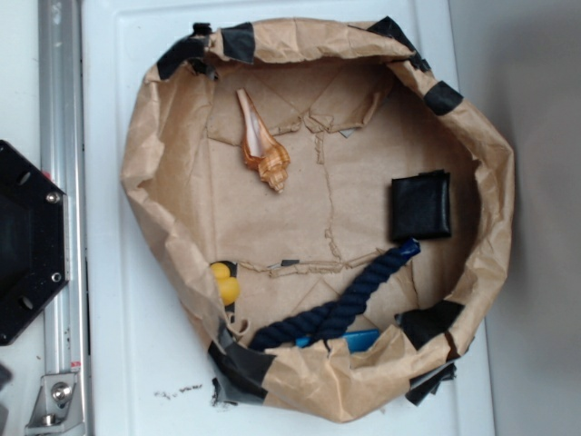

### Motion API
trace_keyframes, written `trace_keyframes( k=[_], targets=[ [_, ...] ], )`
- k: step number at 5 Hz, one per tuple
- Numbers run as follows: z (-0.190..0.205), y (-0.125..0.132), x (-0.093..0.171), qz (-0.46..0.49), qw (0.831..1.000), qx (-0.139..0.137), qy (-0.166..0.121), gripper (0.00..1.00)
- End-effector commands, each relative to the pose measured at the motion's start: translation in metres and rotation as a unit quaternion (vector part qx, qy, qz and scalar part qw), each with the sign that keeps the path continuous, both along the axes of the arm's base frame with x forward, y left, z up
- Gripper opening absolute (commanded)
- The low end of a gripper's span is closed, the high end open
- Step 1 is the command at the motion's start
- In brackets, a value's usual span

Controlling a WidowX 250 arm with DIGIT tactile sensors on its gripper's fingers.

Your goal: Grab the shell.

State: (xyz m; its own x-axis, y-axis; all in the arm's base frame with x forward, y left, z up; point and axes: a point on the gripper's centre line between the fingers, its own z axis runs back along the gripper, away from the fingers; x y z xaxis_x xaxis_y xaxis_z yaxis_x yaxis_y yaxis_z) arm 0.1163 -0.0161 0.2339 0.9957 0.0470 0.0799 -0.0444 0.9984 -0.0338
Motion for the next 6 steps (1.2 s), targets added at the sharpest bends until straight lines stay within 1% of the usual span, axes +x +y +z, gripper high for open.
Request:
trace_keyframes(
  k=[1,2,3,4,5,6],
  targets=[
    [0.0,0.0,0.0,0.0,1.0,0.0,0.0,1.0],
    [-0.035,0.041,0.039,-0.115,0.993,0.02,-0.014,1.0],
    [-0.05,0.043,0.084,-0.196,0.979,0.022,-0.045,1.0],
    [-0.072,0.051,0.112,-0.235,0.97,0.021,-0.049,1.0],
    [-0.114,0.05,0.128,-0.268,0.962,0.034,-0.033,1.0],
    [-0.158,0.05,0.131,-0.29,0.957,0.025,-0.013,1.0]
  ],
)
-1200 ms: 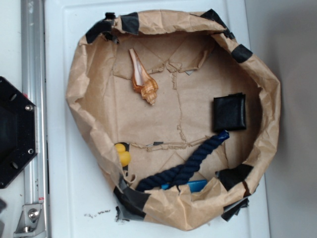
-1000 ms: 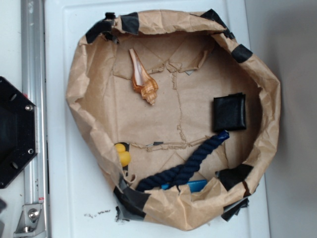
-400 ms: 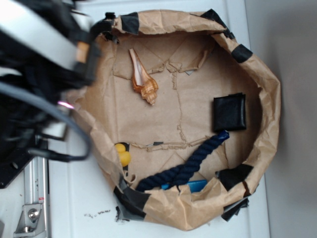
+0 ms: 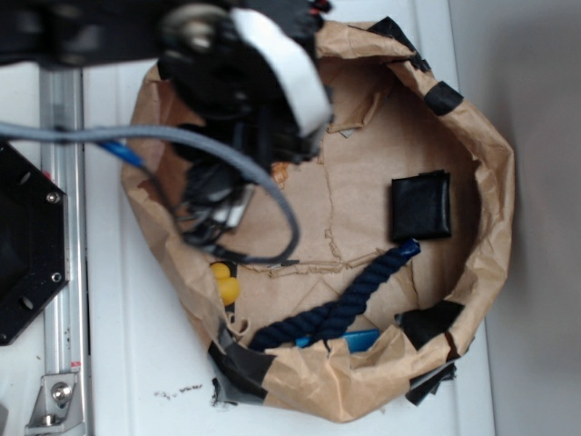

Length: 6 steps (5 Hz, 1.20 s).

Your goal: Grab the shell.

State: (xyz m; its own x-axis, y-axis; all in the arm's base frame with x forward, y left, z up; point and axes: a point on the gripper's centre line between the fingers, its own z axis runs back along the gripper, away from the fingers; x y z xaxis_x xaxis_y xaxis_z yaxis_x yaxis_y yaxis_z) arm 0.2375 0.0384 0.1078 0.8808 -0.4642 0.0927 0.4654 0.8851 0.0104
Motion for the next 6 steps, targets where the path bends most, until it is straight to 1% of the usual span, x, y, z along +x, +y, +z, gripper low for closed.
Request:
trace_keyframes(
  k=[1,2,3,4,6],
  targets=[
    [-0.065,0.003,0.005,-0.075,0.997,0.009,0.012,1.0],
    [-0.089,-0.007,0.008,-0.127,0.991,0.041,-0.02,1.0],
    [-0.096,-0.016,0.018,-0.173,0.983,0.05,-0.014,1.0],
    [-0.099,-0.017,0.016,-0.162,0.986,0.041,-0.01,0.0],
    [-0.097,-0.013,0.014,-0.152,0.988,0.027,-0.009,0.0]
  ],
)
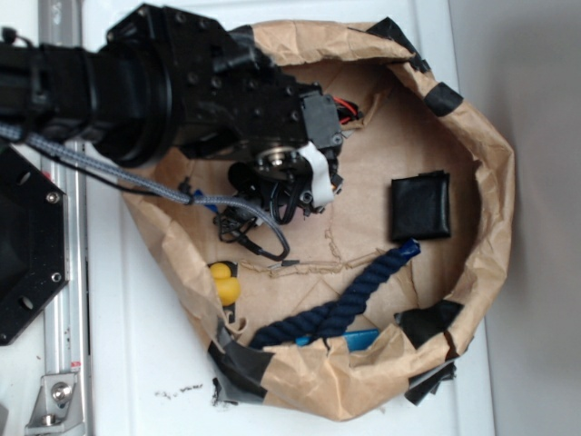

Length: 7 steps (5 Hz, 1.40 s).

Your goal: Grab the shell.

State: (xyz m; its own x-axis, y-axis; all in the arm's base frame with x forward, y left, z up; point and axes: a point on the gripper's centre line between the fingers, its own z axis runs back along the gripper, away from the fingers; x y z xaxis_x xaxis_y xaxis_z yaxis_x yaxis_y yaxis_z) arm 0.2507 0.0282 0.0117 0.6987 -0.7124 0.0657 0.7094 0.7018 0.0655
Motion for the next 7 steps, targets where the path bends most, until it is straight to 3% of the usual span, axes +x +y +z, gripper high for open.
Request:
trace_keyframes(
  k=[1,2,3,4,5,6,7],
  targets=[
    [0.0,-0.002,0.0,0.008,1.0,-0.01,-0.003,0.0],
    [0.017,0.002,-0.001,0.022,0.999,0.016,-0.02,0.0],
    [0.067,0.001,0.004,0.134,0.986,0.011,-0.099,0.0],
    [0.118,-0.004,0.011,0.255,0.948,-0.056,-0.183,0.0],
    [0.169,-0.012,0.021,0.379,0.906,-0.069,-0.174,0.0],
    [0.174,-0.007,0.023,0.454,0.871,-0.068,-0.174,0.0],
    [0.167,-0.003,0.025,0.469,0.864,-0.073,-0.169,0.0]
  ],
)
